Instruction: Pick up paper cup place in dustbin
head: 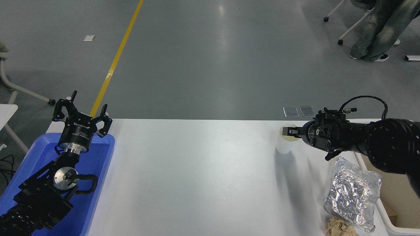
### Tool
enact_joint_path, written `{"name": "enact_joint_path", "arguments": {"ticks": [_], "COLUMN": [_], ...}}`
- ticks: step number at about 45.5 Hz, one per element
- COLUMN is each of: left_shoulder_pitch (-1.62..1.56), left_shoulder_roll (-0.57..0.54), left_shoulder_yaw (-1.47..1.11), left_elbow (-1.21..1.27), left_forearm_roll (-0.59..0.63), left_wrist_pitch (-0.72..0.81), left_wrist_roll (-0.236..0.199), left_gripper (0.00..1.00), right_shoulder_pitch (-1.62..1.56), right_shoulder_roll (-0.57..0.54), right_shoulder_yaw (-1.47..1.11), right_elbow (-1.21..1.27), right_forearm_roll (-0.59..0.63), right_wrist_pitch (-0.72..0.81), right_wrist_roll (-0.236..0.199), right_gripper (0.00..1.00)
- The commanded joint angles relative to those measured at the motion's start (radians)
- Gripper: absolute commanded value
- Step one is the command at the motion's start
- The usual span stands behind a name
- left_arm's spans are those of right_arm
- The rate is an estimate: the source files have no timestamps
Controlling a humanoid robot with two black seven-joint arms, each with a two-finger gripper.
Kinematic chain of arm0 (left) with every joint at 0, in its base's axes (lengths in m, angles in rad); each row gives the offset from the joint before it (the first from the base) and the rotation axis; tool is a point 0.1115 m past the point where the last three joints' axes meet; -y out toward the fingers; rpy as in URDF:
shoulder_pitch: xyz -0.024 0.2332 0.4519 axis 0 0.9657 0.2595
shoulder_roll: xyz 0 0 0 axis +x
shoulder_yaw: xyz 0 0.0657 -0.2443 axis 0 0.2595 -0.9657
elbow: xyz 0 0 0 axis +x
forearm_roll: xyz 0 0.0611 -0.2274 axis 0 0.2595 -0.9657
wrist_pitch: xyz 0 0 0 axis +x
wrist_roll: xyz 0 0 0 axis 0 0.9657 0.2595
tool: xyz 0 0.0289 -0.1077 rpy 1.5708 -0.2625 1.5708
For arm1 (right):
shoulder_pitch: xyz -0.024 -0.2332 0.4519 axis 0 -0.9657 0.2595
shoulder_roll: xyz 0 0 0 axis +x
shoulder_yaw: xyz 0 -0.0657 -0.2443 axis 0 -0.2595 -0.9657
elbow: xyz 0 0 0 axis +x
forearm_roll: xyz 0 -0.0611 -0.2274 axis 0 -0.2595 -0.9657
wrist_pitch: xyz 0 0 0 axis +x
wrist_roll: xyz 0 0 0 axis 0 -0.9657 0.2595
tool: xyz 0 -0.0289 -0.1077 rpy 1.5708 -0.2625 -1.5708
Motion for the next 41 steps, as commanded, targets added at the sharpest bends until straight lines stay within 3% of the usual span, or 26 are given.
{"name": "enact_joint_path", "arguments": {"ticks": [1, 10, 18, 22, 27, 41], "left_shoulder_pitch": [0.000, 0.000, 0.000, 0.000, 0.000, 0.000], "left_shoulder_roll": [0.000, 0.000, 0.000, 0.000, 0.000, 0.000], "left_shoulder_yaw": [0.000, 0.000, 0.000, 0.000, 0.000, 0.000], "left_elbow": [0.000, 0.000, 0.000, 0.000, 0.000, 0.000], "left_forearm_roll": [-0.001, 0.001, 0.001, -0.001, -0.001, -0.001], "left_wrist_pitch": [0.000, 0.000, 0.000, 0.000, 0.000, 0.000], "left_wrist_roll": [0.000, 0.000, 0.000, 0.000, 0.000, 0.000], "left_gripper": [0.98, 0.98, 0.98, 0.98, 0.98, 0.98], "right_shoulder_pitch": [-0.003, -0.003, -0.003, -0.003, -0.003, 0.004], "right_shoulder_roll": [0.000, -0.001, -0.001, -0.003, -0.007, -0.020], "right_shoulder_yaw": [0.019, 0.021, 0.021, 0.027, 0.048, 0.071], "right_elbow": [0.004, 0.007, 0.010, 0.012, 0.024, 0.026], "right_forearm_roll": [0.004, 0.013, 0.019, 0.021, 0.022, 0.053], "right_wrist_pitch": [0.002, 0.004, 0.013, 0.021, 0.024, 0.039], "right_wrist_roll": [0.000, -0.002, -0.002, -0.012, -0.034, -0.035], "right_gripper": [0.65, 0.47, 0.39, 0.17, 0.01, 0.00]}}
